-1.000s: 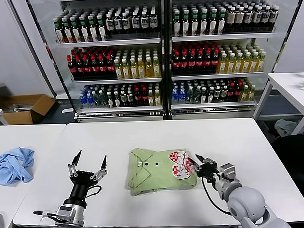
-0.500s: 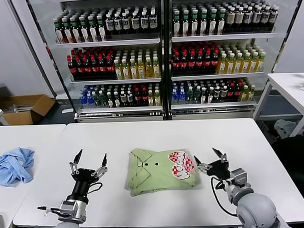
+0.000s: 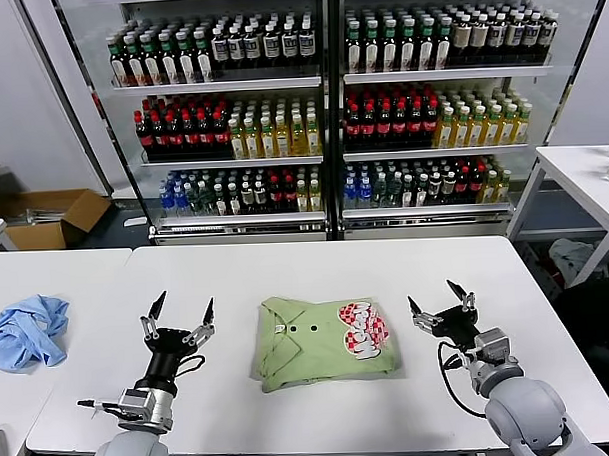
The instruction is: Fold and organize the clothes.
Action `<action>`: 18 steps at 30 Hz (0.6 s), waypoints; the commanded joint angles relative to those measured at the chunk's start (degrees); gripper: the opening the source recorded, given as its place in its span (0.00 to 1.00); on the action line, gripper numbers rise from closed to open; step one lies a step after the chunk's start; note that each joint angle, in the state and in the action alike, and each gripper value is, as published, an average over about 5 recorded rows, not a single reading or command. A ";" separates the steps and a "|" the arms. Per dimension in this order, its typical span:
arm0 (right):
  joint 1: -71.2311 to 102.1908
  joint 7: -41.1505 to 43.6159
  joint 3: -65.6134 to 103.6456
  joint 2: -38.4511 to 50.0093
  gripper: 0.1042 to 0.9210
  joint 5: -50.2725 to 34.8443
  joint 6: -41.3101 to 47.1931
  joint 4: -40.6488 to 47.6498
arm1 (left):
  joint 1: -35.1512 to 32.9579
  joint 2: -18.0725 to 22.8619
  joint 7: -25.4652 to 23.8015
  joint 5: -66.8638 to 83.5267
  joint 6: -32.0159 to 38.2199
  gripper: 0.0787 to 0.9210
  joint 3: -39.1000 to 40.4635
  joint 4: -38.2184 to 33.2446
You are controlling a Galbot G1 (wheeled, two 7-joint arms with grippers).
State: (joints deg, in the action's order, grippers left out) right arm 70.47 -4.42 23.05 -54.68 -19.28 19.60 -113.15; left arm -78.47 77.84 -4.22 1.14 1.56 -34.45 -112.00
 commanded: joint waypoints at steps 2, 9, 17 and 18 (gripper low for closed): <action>-1.86 -0.85 -0.36 -0.25 0.88 6.60 -4.76 4.08 | 1.71 -0.18 -1.14 0.16 0.08 0.88 -0.49 1.25; -3.84 -3.75 -2.11 -1.97 0.88 9.66 -12.87 9.53 | 2.95 -0.66 -2.42 -0.08 0.39 0.88 -1.01 2.57; -1.98 -4.03 -0.54 -1.68 0.88 10.58 -15.90 9.85 | 4.31 -0.29 -2.59 -0.28 0.60 0.88 -0.65 3.61; -1.71 -4.02 -0.24 -1.54 0.88 10.66 -16.00 9.47 | 4.27 -0.33 -2.40 -0.39 0.69 0.88 -0.56 3.56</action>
State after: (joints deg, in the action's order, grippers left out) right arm 68.26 -7.28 21.95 -56.09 -11.36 9.31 -105.84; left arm -75.25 77.55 -6.50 1.06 1.77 -35.17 -109.27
